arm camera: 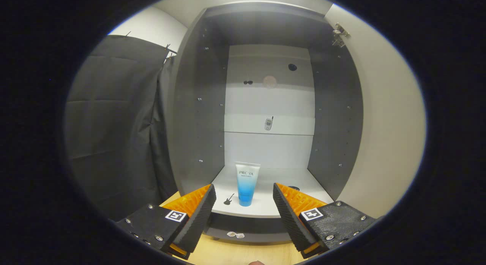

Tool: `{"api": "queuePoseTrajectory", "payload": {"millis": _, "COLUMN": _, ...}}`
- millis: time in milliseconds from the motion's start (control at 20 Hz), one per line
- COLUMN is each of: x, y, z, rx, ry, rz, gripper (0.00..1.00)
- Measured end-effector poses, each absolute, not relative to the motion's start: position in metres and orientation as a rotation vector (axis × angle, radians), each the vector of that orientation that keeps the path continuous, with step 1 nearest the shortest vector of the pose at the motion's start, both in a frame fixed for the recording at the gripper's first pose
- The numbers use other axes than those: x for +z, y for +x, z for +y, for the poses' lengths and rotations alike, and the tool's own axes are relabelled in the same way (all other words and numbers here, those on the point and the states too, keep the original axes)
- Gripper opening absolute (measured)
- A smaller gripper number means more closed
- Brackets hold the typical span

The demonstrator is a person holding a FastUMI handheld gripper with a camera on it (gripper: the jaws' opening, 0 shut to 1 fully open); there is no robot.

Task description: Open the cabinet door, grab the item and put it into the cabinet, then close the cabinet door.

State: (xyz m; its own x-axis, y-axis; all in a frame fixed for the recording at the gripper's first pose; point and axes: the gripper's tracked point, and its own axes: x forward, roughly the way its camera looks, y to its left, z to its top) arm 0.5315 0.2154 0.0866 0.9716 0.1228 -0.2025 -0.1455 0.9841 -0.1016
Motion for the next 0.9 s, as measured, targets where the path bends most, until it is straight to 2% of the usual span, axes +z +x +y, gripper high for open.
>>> {"api": "queuePoseTrajectory", "payload": {"millis": 500, "x": 0.107, "y": 0.411, "z": 0.200, "rx": 0.116, "ry": -0.092, "rz": 0.099, "gripper": 0.94}}
{"api": "queuePoseTrajectory", "payload": {"millis": 900, "x": 0.092, "y": 0.321, "z": 0.187, "rx": 0.142, "ry": -0.045, "rz": 0.097, "gripper": 0.93}}
